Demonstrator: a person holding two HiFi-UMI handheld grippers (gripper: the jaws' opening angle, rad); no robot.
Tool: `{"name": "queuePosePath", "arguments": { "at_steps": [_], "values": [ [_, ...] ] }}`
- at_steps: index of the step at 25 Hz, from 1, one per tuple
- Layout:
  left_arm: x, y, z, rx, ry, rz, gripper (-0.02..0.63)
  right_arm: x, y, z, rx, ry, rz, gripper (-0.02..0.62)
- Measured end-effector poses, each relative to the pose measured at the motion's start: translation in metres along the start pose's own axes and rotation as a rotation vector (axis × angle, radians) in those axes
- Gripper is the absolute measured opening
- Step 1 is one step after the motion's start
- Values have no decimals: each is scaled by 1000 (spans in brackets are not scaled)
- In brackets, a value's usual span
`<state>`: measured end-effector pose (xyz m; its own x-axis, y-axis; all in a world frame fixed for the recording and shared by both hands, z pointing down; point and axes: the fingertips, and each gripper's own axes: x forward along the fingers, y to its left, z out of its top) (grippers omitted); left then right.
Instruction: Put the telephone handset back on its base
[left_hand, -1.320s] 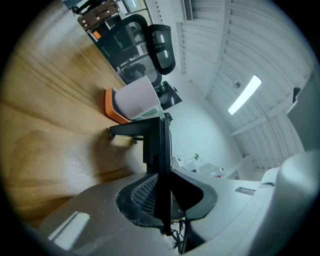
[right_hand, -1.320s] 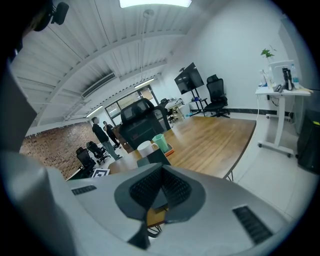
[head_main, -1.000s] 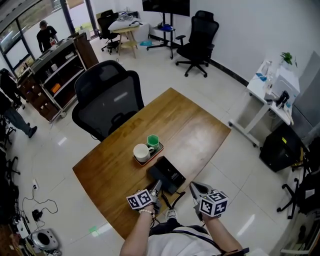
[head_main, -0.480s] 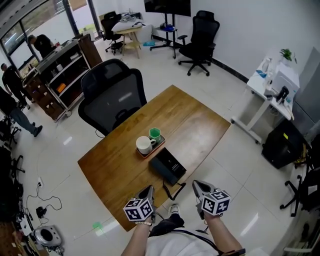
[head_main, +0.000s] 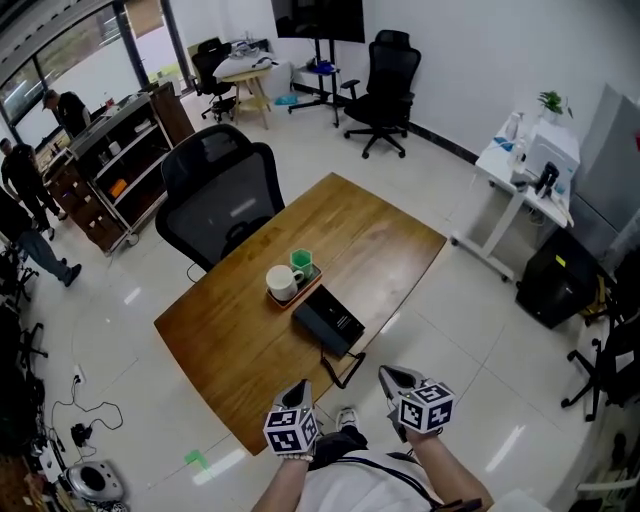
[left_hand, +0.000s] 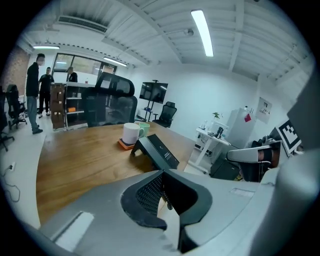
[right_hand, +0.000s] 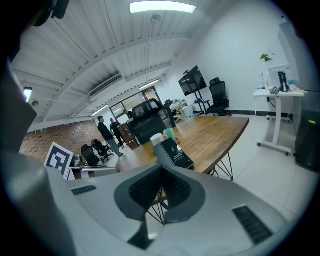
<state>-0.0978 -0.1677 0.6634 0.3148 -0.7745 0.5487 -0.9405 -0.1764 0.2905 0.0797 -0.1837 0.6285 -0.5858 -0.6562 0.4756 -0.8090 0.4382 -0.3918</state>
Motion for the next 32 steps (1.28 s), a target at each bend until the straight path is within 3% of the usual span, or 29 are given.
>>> {"name": "queuePosePath", "arguments": {
  "at_steps": [32],
  "values": [
    [-25,-23,-5,-65,-6,-14,0,-30,22,-10,-68,-10,0,0]
  ]
}}
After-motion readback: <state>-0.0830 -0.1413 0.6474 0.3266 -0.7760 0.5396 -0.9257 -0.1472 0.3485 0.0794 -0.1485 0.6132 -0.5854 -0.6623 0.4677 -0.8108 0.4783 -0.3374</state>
